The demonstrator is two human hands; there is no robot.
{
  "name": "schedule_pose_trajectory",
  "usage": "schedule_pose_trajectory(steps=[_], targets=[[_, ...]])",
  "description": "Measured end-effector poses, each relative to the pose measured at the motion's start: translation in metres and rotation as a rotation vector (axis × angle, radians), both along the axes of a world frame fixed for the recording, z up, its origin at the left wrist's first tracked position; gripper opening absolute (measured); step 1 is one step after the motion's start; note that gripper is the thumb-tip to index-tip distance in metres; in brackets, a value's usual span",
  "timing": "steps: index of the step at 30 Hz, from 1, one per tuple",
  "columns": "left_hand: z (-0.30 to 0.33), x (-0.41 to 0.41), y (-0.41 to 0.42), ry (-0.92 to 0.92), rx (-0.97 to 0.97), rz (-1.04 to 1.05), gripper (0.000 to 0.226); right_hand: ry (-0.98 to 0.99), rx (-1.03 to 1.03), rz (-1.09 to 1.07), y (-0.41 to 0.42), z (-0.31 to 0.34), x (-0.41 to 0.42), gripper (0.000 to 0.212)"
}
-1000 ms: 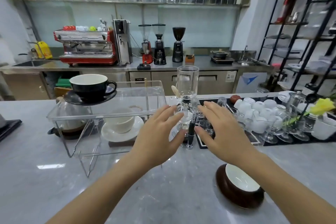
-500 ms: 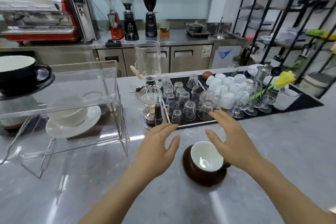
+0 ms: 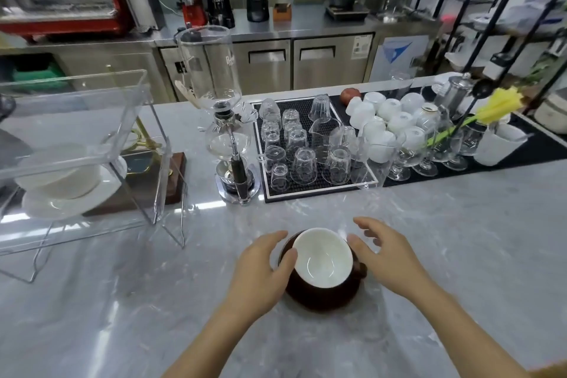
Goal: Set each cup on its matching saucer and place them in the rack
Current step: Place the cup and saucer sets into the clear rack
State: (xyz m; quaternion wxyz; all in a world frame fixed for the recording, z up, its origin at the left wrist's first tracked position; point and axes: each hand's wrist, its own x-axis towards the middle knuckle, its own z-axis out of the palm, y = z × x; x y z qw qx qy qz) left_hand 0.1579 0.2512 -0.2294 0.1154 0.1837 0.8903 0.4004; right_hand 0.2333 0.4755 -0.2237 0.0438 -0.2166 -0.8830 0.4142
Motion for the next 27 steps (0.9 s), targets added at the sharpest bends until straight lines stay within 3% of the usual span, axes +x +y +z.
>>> schedule_pose_trajectory(steps=[6, 11, 15, 27], targets=[[-0.019, 0.007, 0.004, -0.151, 0.005, 0.14, 0.053, -0.095, -0.182, 0.001, 0.009, -0.025, -0.013, 0.041], [-0.025, 0.009, 0.006, -0.329, 0.108, 0.285, 0.046, -0.12, -0.338, 0.013, 0.019, -0.032, -0.016, 0.037], [-0.028, 0.011, 0.008, -0.486, 0.202, 0.379, 0.058, -0.151, -0.476, 0.014, 0.025, -0.036, -0.017, 0.033], [-0.028, 0.013, 0.013, -0.71, 0.335, 0.489, 0.054, -0.202, -0.596, 0.018, 0.035, -0.035, -0.016, 0.037]])
